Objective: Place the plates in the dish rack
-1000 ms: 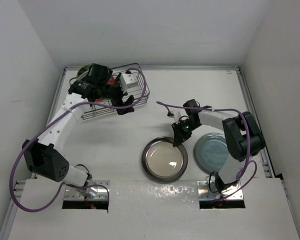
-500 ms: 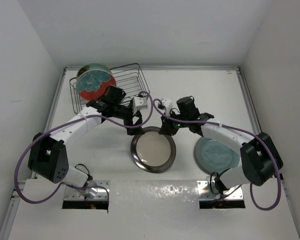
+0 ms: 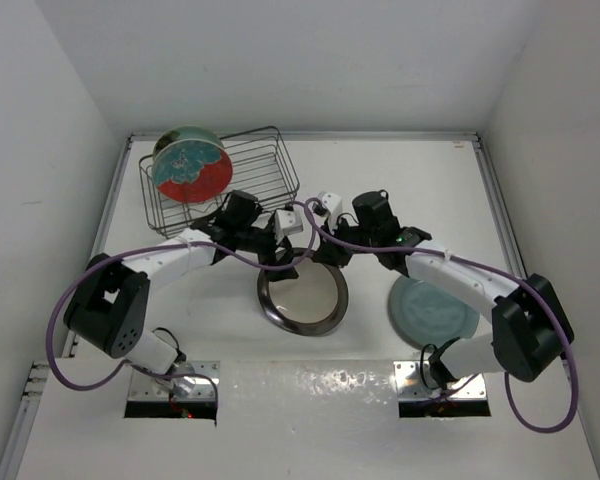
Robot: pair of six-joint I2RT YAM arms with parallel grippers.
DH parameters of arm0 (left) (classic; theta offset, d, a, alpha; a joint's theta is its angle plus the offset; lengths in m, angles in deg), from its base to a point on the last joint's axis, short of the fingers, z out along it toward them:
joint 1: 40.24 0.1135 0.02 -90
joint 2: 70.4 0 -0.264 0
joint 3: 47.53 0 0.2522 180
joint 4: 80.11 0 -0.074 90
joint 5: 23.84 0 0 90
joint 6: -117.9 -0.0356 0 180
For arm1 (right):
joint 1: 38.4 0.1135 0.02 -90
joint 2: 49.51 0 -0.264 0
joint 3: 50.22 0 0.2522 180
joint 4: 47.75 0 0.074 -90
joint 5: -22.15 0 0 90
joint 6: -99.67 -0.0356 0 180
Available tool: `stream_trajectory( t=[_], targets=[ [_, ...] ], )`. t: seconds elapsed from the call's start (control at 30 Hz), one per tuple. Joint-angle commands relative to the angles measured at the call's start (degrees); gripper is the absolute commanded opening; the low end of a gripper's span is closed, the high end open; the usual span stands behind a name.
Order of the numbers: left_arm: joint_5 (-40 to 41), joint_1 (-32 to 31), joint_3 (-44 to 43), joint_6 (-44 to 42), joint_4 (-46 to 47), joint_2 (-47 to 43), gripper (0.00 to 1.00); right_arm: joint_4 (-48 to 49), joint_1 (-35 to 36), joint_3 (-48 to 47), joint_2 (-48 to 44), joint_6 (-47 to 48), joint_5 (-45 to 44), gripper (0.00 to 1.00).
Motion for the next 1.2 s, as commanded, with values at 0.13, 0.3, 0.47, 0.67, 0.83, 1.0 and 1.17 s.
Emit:
stream_trajectory(
  t=[0.13,0.3,0.47,0.67,0.83,1.0,1.17],
  targets=[
    [-4.2,-0.2,-4.4,-5.5,-3.2,0.6,0.11,8.3,0.5,-0.1,-7.6,-1.5,-0.5,0.0],
    [-1.8,-0.2,-10.8,-7.4,-11.1,-0.1,0.0,7.0,0.5,0.7,-8.5,-0.7,-3.6,0.0],
    [7.3,-0.1,-25.5,-11.7,-23.2,-0.2,0.0,4.8,0.4,0.4,-11.8,2.0,-11.2,0.7],
    [13.5,2.8,-44.3,-24.2,-33.1,-1.0,0.0,4.8,-1.3,-0.2,-16.8,6.2,-18.9,0.99],
    [18.9,8.7,-56.4,-31.2,-42.1,1.4,0.0,2.6,-5.5,-1.1,-20.0,6.5,-16.7,0.99],
    [25.1,13.7,-58.2,-34.4,-40.2,1.5,0.0,2.3,-10.2,-3.5,-17.8,6.1,-13.4,0.99],
    [19.7,25.6,-63.6,-35.3,-37.5,6.3,0.0,2.4,-10.9,-7.4,-11.8,7.2,-10.9,0.99]
  ],
)
